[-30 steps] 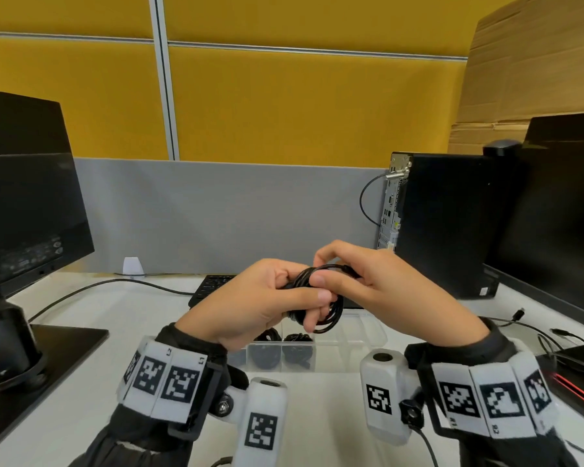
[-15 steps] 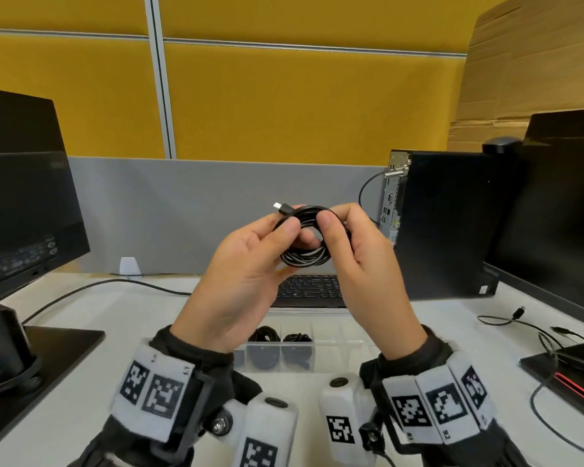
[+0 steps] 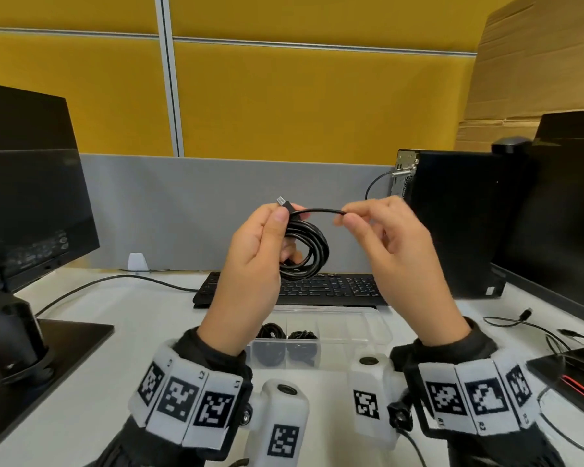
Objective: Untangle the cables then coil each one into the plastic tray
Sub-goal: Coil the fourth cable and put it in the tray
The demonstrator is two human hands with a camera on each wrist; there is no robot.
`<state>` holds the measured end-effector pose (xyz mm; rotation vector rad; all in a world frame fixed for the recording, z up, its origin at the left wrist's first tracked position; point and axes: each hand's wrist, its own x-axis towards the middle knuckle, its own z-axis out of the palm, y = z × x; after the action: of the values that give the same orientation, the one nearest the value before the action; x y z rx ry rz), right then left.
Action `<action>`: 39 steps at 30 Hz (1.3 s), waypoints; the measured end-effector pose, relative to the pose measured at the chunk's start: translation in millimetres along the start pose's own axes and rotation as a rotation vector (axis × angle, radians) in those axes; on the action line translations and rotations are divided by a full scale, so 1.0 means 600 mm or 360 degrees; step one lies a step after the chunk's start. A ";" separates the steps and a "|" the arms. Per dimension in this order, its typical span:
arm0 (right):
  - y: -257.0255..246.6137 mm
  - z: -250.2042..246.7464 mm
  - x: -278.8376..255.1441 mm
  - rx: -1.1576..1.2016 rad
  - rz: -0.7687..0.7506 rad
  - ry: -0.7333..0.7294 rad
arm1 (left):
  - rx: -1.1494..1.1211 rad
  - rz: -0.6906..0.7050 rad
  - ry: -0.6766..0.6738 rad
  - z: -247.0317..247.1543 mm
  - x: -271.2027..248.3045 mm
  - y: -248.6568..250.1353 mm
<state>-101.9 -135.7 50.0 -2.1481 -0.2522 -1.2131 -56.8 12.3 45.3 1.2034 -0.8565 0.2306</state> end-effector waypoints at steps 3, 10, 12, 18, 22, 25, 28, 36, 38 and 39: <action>-0.017 0.015 -0.003 0.0734 0.0315 -0.0071 | -0.0035 -0.0028 0.0006 0.001 0.000 -0.004; -0.015 0.036 -0.005 0.1641 0.0890 -0.0256 | -0.0091 -0.0134 -0.0012 0.006 -0.004 -0.019; -0.016 0.043 -0.006 0.1878 0.1081 -0.0298 | -0.0165 -0.0204 -0.0022 0.005 -0.003 -0.023; -0.016 0.054 -0.011 0.1909 0.1244 -0.0341 | -0.0118 -0.0308 0.0009 -0.007 0.001 -0.034; -0.022 0.060 -0.017 0.1793 0.1164 -0.0361 | -0.0060 -0.0272 0.0101 -0.007 0.004 -0.037; -0.024 0.056 -0.019 0.1726 0.0990 -0.0500 | 0.0110 -0.0177 0.0168 -0.008 0.004 -0.039; -0.027 0.054 -0.023 0.1533 0.0749 -0.0726 | 0.0192 -0.0151 0.0167 -0.008 0.002 -0.043; -0.027 0.053 -0.018 0.1026 0.0542 -0.0269 | -0.0301 -0.0297 0.0078 -0.008 0.002 -0.039; -0.022 0.045 -0.014 0.0733 0.0431 -0.0058 | -0.0381 -0.0263 0.0064 -0.011 0.003 -0.033; -0.022 0.040 -0.012 0.0621 0.0346 0.0019 | -0.0367 -0.0242 0.0072 -0.012 0.004 -0.031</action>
<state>-94.9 -109.8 41.3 -1.7783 -0.2227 -0.9623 -41.2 10.7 32.7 1.0376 -0.7267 0.0339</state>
